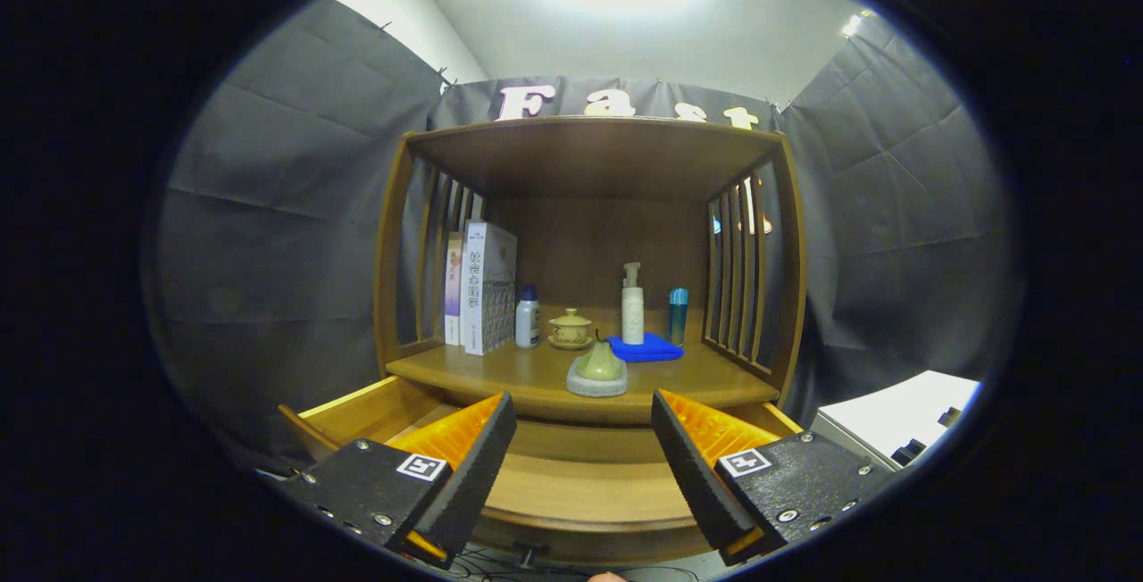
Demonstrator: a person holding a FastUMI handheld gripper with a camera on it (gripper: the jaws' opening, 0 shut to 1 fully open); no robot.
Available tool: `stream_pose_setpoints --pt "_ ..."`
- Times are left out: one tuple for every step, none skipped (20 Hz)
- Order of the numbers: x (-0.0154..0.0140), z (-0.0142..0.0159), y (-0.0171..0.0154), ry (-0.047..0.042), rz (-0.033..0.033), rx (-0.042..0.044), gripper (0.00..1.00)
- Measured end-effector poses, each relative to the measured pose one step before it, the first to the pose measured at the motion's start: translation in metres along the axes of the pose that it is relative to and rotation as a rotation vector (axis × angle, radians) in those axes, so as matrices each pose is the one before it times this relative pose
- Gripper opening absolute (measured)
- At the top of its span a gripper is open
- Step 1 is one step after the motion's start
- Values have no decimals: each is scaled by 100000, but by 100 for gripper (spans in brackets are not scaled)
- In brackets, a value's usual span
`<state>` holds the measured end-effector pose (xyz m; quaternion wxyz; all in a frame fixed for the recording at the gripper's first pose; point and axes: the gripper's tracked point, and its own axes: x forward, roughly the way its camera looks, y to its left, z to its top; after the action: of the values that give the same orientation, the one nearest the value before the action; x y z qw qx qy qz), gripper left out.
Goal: Pull open the drawer, take out the items inside it, and place them on the countertop above the cabinet.
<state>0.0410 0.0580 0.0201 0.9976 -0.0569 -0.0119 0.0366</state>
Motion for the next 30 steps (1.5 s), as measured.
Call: stream_pose_setpoints --pt "-530 -313 83 -61 -225 98 95" --pt "-587 -242 219 -28 334 572 95" --pt "-596 -195 295 -261 439 933 95" --pt "-567 -259 271 -268 471 1413 95" --pt "-526 -225 264 -573 346 1177 95" --pt "-473 -288 96 -311 -109 452 95" --pt "-459 -395 219 -115 110 -150 95" --pt "-411 -515 300 439 384 -507 95" --pt "-457 -572 287 468 444 -367 95" --pt "-323 -446 294 331 633 -369 95" --pt "-273 -445 317 236 676 -478 95" --pt "-222 -393 108 526 144 -783 95" --pt "-157 -479 -35 500 -89 -460 95" --pt "-281 -464 44 494 -20 195 95" --pt "-315 -523 165 484 -190 918 95" --pt "-258 -598 8 562 -482 902 95" --pt "-221 -757 -60 736 -627 400 95" --pt "-75 -681 -84 624 -567 -144 95" --pt "-64 -798 -1 960 -372 -853 95" --pt "7 -804 134 1180 -40 -1282 95" --pt "158 -795 118 1412 26 -1078 95" --pt "297 -692 141 1321 137 -633 95" --pt "235 -499 156 775 -9 -359 96" --pt "304 -389 83 724 -204 -430 95" --pt "278 -530 76 1107 -207 -364 95" --pt "444 -508 78 1442 -264 -168 95" --pt "245 -409 43 1100 -133 17 95" --pt "83 -332 84 802 -256 -129 96" --pt "194 -171 -13 361 -255 -222 96" --pt "1084 -46 -100 268 -341 -270 96"
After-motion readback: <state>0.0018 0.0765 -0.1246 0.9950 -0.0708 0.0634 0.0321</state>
